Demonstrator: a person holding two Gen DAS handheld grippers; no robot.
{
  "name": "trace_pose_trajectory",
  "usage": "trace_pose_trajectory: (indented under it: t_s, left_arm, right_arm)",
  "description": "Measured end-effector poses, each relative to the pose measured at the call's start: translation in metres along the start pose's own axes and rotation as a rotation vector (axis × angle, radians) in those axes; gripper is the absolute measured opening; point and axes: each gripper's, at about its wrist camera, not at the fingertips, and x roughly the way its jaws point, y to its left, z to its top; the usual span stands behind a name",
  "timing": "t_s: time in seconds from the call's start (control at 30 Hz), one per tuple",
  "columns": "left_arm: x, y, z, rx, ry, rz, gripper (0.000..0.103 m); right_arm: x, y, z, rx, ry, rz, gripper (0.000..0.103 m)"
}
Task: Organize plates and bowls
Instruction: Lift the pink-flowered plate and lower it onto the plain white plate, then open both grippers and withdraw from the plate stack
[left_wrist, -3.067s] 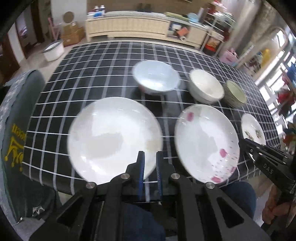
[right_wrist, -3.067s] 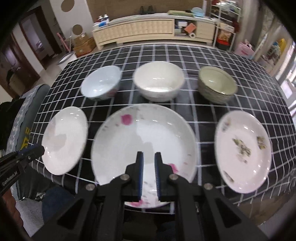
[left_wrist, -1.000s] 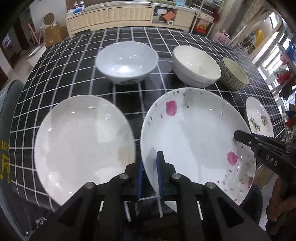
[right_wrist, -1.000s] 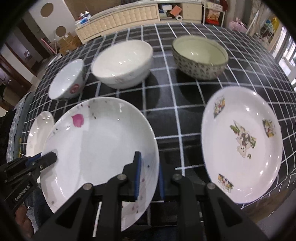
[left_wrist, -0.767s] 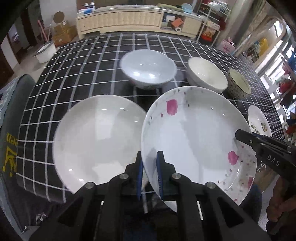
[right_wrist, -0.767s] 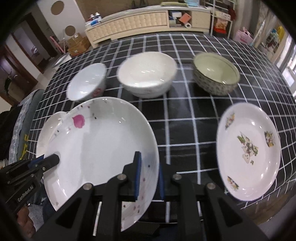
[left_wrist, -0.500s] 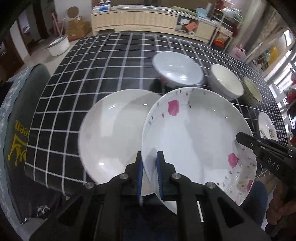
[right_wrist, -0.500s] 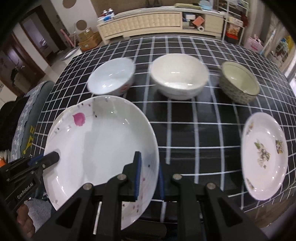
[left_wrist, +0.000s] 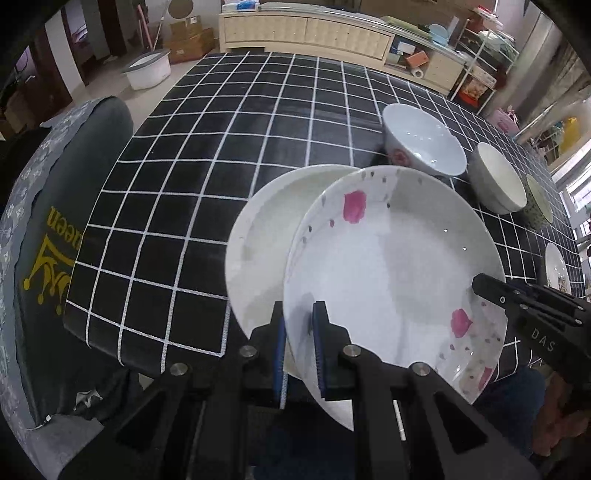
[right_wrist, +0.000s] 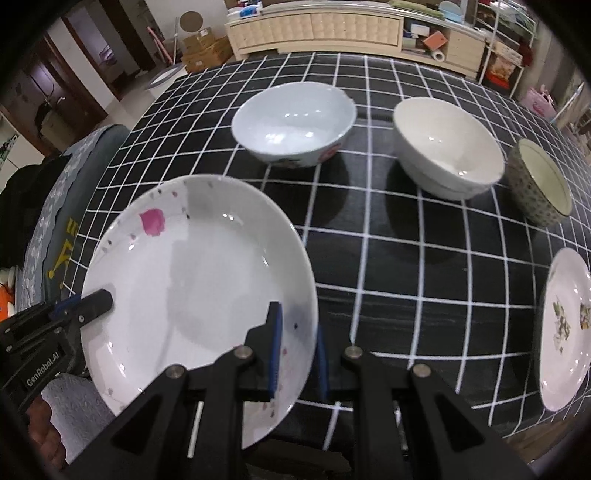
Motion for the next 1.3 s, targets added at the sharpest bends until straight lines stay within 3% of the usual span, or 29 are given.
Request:
trace_pose_trajectory:
  t_s: [0.2, 0.53, 0.63, 1.3]
  left_arm:
    - [0.010, 0.016, 0.002, -0.045, 0.023, -0.017, 0.013]
    - [0.018, 0.034, 0.011, -0.050, 0.015, 0.046, 0.013]
    - [0.021, 0.040, 0.013, -0.068, 0.019, 0.025, 0.012]
    - [0.020, 0.044, 0.012, -0.088, 0.018, 0.033, 0.012]
  right_arm:
    - [0.003, 0.012, 0.013, -0.028, -0.014, -0.001, 0.021]
    - [0.028, 0.033, 0.020, -0.058, 0.022, 0.005, 0.020]
    - [0.030, 0.039, 0.022, -0.077, 0.016, -0.015, 0.020]
    - [0.037, 0.036, 0.028, -0.055, 0.028, -0.011, 0.021]
